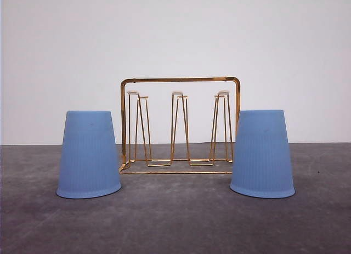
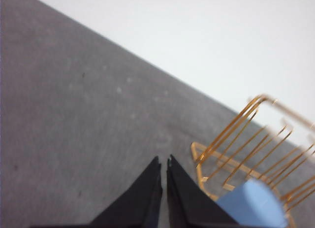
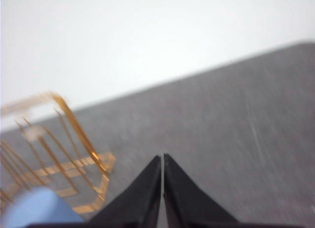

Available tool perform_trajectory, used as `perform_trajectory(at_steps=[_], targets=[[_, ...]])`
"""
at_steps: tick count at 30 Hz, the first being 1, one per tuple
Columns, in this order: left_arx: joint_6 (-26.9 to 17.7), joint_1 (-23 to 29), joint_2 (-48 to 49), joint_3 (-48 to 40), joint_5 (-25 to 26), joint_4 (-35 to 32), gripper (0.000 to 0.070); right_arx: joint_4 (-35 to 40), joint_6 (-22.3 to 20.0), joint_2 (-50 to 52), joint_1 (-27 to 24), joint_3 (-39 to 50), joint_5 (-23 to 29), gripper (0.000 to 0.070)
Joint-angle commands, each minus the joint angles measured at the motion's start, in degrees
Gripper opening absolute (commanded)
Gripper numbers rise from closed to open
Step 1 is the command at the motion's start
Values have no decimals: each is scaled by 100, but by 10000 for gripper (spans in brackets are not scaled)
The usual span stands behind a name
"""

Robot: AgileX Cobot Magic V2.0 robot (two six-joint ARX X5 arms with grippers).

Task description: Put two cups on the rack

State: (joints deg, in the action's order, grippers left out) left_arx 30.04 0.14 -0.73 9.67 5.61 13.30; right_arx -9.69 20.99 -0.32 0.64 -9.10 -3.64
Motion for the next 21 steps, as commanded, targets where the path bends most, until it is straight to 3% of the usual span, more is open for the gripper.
perform_trajectory(at_steps=[1, 7, 12, 18, 21], targets=[[83, -4, -50, 455, -111, 341, 4, -76, 149, -31, -2, -378, -74, 5], [-56, -4, -655, 1747, -151, 1875, 4, -1271, -36, -566, -2, -1674, -109, 5], [-508, -4, -1458, 2504, 355, 2808, 4, -2345, -584, -1273, -2, -2468, -512, 5], [-1253, -5, -2459, 2811, 1432, 3096, 4, -2747, -1419, -2031, -2, -2649, -1222, 5], [-1746, -59, -2801, 2820, 1698, 3035, 4, -2756, -1665, -2378, 89, -2649, -1456, 5]])
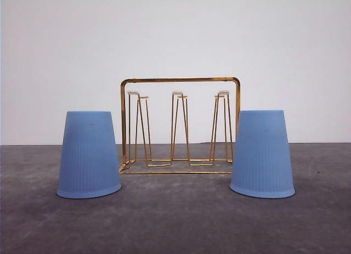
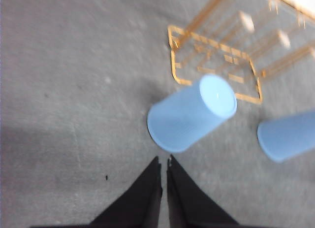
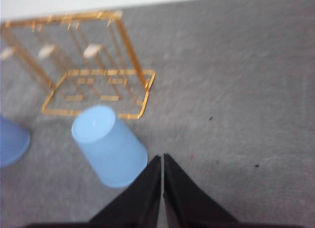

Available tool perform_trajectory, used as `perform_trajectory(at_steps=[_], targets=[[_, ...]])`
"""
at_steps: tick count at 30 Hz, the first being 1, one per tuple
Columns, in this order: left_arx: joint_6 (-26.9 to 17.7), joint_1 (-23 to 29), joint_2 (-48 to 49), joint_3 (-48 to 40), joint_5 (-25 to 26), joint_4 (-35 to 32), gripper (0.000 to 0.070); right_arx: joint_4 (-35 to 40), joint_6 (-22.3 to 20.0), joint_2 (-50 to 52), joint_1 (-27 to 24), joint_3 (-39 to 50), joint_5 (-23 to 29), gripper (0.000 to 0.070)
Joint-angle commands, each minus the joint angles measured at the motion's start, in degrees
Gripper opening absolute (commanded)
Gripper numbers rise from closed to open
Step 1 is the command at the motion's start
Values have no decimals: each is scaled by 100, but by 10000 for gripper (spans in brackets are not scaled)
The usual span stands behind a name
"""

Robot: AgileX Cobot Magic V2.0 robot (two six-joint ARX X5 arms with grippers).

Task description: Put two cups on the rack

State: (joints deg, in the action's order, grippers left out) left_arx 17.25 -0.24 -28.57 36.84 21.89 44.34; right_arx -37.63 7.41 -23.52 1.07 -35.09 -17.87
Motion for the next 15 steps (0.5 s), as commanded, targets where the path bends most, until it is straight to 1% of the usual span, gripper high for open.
perform_trajectory(at_steps=[1, 4, 8, 12, 13, 14, 15], targets=[[-659, -75, -87, 103, 63, -83, 4, 68, -361, -120, 125, -50, -13, 5], [-1254, -392, -220, 103, -86, -175, 4, 166, -671, -231, 439, -50, 84, 5], [-1979, -995, -287, 103, -372, -408, 4, 144, -1043, -274, 906, -50, 453, 7], [-2919, -1472, -282, 103, -386, -558, 6, 157, -1311, -272, 1199, -50, 463, 9], [-3138, -1547, -281, 103, -388, -590, 20, 156, -1344, -273, 1230, -50, 463, 21], [-3321, -1603, -281, 103, -389, -623, 51, 157, -1374, -274, 1245, -50, 461, 48], [-3386, -1635, -282, 103, -389, -670, 144, 160, -1418, -273, 1245, -50, 466, 121]])
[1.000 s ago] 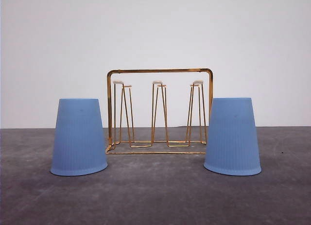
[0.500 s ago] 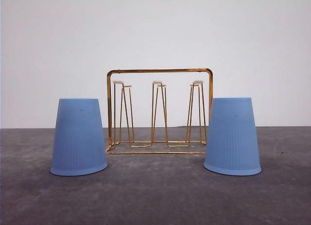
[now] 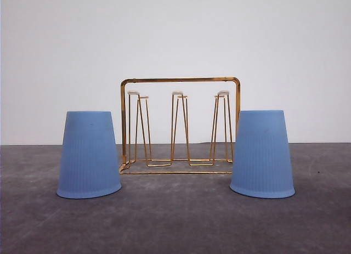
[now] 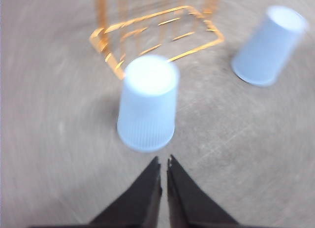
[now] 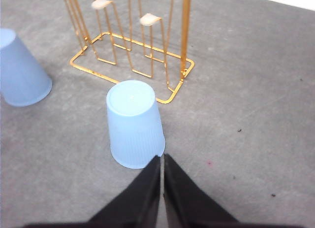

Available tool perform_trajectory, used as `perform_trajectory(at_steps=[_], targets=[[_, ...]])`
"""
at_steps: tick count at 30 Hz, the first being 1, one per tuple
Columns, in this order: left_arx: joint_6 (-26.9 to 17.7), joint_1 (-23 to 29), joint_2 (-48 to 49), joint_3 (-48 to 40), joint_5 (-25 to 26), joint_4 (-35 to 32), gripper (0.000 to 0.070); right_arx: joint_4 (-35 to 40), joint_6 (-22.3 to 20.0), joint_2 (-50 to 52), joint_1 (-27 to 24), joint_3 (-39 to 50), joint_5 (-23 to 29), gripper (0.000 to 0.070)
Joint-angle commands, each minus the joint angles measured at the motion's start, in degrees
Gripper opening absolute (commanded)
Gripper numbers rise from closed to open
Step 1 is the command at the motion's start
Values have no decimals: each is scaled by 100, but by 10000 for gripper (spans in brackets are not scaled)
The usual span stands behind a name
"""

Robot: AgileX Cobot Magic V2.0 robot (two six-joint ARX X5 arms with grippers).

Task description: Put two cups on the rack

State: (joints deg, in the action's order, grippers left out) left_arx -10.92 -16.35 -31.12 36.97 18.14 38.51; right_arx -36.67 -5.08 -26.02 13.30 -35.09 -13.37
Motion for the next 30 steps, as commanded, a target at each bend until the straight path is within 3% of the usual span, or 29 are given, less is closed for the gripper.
perform_trajectory(at_steps=[1, 2, 3, 5, 13, 21, 26, 30], targets=[[-601, -49, -29, 90, -14, -144, 258, 66, -196, -22, 22, -50, 38, 214], [-594, -68, -32, 90, -12, -211, 392, 68, -204, -22, 22, -50, 82, 325], [-546, -79, -32, 90, -11, -278, 473, 68, -201, -22, 22, -50, 157, 424], [-437, -96, -32, 90, -10, -397, 526, 68, -199, -22, 22, -50, 264, 511], [311, -116, -572, 90, -8, -1058, 527, 129, -174, -22, 22, -50, 294, 510], [476, -445, -1951, 90, -27, -2210, 528, 184, -156, -22, 22, -50, 294, 510], [478, -737, -2904, 90, -496, -3084, 535, 197, -156, -22, 22, -50, 294, 509], [485, -855, -3636, 90, -652, -3737, 600, 197, -156, -22, 22, -50, 294, 509]])
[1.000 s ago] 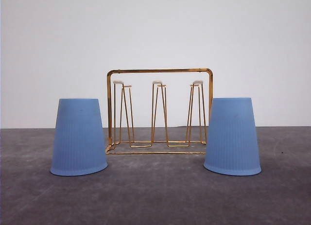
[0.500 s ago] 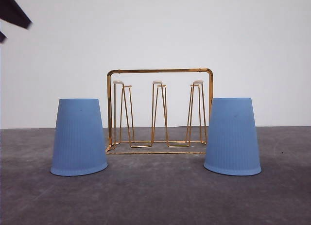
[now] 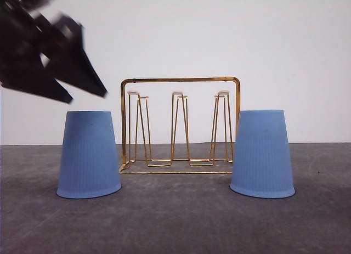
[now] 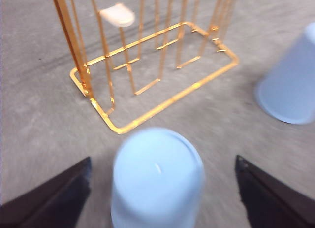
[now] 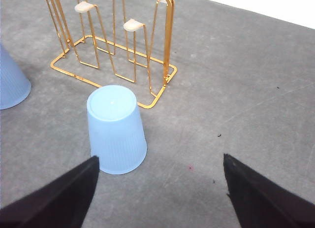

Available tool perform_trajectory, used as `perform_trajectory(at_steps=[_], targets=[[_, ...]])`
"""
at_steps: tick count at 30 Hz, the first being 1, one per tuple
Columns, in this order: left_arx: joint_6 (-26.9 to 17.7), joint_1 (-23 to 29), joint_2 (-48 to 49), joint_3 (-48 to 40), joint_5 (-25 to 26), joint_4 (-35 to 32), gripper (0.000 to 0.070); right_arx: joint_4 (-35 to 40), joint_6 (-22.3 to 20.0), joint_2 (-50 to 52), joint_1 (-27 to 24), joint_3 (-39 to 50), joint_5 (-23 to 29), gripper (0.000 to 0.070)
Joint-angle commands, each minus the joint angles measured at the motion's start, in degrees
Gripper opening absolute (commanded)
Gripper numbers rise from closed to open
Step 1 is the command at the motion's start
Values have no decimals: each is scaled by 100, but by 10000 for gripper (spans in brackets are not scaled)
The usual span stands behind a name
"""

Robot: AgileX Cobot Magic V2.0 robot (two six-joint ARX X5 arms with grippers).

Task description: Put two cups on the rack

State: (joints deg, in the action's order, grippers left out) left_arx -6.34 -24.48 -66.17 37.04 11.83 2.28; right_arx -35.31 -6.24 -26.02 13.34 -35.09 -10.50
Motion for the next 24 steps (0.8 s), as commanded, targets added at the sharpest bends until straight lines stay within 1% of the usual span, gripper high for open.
perform_trajectory(at_steps=[1, 4, 7, 12, 13, 14, 16, 17, 18, 19, 21, 24], targets=[[47, -56, -296, 83, -36, -236, 599, 61, -40, -22, 17, -50, 7, 509], [172, -73, -733, 83, -89, -471, 597, 61, -42, -22, 17, -50, 7, 509], [220, -73, -1066, 83, -89, -553, 595, 62, -42, -22, 17, -50, 7, 509], [282, -73, -1364, 83, -89, -634, 574, 63, -42, -22, 17, -50, 7, 509], [298, -73, -1384, 83, -89, -662, 541, 63, -42, -22, 17, -50, 7, 509], [301, -73, -1388, 83, -89, -676, 486, 63, -42, -22, 17, -50, 7, 509], [303, -73, -1381, 85, -89, -682, 325, 63, -39, -22, 17, -50, 7, 509], [303, -73, -1365, 85, -87, -665, 258, 63, -39, -22, 17, -50, 7, 509], [302, -73, -1342, 87, -87, -651, 232, 62, -39, -22, 17, -50, 7, 509], [302, -73, -1305, 90, -87, -634, 221, 61, -39, -22, 17, -50, 7, 509], [326, -73, -1188, 103, -87, -599, 225, 61, -39, -22, 17, -50, 7, 509], [490, -73, -932, 208, -88, -419, 226, 61, -39, -22, 17, -50, 7, 509]])
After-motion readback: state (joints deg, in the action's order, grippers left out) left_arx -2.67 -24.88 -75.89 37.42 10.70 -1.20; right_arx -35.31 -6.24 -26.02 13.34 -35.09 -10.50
